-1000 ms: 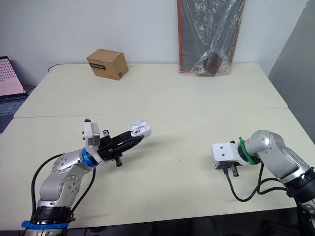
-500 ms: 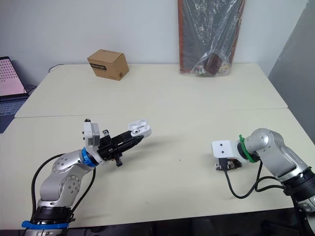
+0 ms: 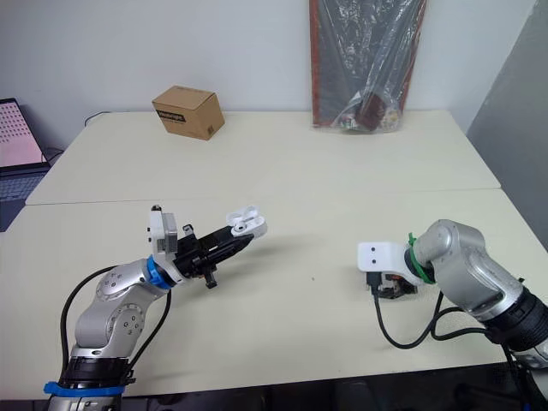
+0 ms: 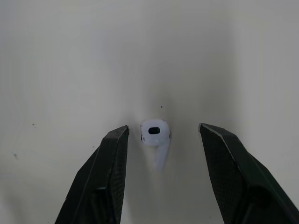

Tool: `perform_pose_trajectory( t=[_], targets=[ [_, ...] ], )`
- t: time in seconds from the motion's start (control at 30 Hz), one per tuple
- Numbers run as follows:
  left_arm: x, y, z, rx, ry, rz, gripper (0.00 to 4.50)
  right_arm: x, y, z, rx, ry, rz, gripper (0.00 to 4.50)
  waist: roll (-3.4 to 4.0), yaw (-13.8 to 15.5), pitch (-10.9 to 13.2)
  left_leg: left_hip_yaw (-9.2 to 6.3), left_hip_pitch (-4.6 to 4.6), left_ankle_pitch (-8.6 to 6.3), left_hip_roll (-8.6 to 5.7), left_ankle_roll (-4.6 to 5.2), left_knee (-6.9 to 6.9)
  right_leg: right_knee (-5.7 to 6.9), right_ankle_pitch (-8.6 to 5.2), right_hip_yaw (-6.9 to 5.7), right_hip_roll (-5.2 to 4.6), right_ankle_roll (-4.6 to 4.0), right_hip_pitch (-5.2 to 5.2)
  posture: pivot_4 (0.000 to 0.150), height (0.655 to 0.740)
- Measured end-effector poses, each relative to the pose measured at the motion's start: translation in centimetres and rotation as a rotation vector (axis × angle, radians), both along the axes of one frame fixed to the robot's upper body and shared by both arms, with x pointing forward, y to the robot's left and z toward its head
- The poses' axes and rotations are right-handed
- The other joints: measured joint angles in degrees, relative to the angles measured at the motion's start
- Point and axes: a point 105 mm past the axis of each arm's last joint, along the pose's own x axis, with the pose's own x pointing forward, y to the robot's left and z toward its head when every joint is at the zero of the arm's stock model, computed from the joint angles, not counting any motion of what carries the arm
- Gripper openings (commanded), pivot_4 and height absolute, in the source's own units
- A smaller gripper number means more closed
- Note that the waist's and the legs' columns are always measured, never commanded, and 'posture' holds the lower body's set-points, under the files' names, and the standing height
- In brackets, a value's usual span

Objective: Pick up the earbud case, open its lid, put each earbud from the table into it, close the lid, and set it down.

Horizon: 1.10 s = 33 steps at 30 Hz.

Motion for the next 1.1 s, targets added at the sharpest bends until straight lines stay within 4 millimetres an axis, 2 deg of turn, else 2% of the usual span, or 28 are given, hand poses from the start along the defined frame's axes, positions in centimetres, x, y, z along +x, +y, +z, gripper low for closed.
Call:
perform_pose_trajectory(
  t=[0.63, 0.77, 1.07, 1.1],
  targets=[
    [0.0, -0.1, -0.1, -0.002, 0.000, 0.016, 0.81, -0.2, 1.1, 0.0, -0.079, 0.064, -0.122, 2.46, 0.00, 0.0, 0.0, -0.07, -0.03, 0.00, 0.00, 0.00, 0.00, -0.01, 0.00, -0.09, -0.01, 0.00, -0.01, 0.150, 0.7400],
    [0.0, -0.1, -0.1, -0.002, 0.003, 0.016, 0.81, -0.2, 1.1, -0.1, -0.090, 0.061, -0.134, 1.23, 0.00, 0.0, 0.0, -0.06, -0.03, 0.00, 0.00, 0.00, 0.00, -0.01, 0.00, -0.09, -0.01, 0.00, -0.01, 0.150, 0.7400],
    [-0.1, 0.0, -0.3, -0.002, 0.007, 0.019, 0.81, -0.2, 1.3, 0.0, -0.105, 0.062, -0.135, 1.23, 0.00, 0.0, 0.0, -0.07, -0.03, 0.00, 0.00, 0.00, 0.00, -0.01, 0.00, -0.10, -0.01, 0.00, -0.02, 0.150, 0.7400],
    [-0.1, 0.0, -0.3, -0.002, 0.007, 0.019, 0.81, -0.2, 1.3, 0.0, -0.107, 0.061, -0.133, 1.03, 0.00, 0.0, 0.0, -0.07, -0.03, 0.00, 0.01, 0.00, -0.01, -0.01, 0.00, -0.10, -0.01, 0.00, -0.02, 0.150, 0.7400]
  ],
)
